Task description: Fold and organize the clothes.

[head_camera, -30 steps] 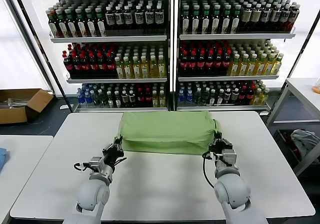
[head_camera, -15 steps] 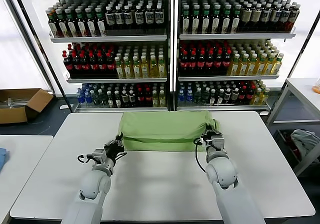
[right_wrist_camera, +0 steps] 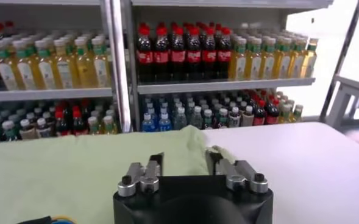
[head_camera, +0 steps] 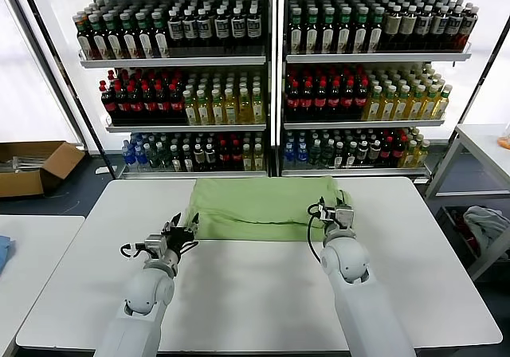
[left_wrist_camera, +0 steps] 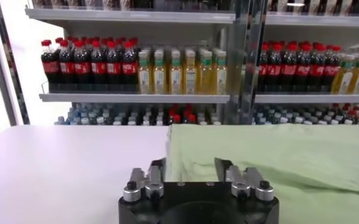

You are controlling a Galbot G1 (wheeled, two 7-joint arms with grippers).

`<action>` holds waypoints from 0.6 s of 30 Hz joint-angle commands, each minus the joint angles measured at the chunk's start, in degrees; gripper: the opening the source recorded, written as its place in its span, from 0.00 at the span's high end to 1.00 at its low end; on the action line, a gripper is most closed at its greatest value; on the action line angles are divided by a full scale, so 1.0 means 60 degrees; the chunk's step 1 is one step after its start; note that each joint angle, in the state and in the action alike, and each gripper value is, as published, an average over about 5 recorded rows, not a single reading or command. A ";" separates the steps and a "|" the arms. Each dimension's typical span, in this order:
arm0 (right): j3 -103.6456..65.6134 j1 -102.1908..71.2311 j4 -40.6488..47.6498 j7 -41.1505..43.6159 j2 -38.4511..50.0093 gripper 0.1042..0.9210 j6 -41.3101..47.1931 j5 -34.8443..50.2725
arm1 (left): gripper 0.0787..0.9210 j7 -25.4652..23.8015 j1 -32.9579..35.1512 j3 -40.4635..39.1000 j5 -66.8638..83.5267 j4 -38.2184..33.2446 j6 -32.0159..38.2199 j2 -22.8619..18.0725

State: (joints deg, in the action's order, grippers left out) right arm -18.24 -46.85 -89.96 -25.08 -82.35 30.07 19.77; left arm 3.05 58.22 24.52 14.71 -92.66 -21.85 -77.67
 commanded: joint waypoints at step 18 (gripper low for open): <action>-0.1054 -0.2682 -0.2881 -0.0277 0.0971 0.12 0.0501 0.0300 | 0.12 0.0156 0.0784 0.0006 -0.0293 -0.1148 -0.0564 0.0071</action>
State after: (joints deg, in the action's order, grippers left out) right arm -22.60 -57.68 -102.35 -26.47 -78.38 32.26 21.33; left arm 3.95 61.97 24.59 13.14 -97.91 -24.91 -77.22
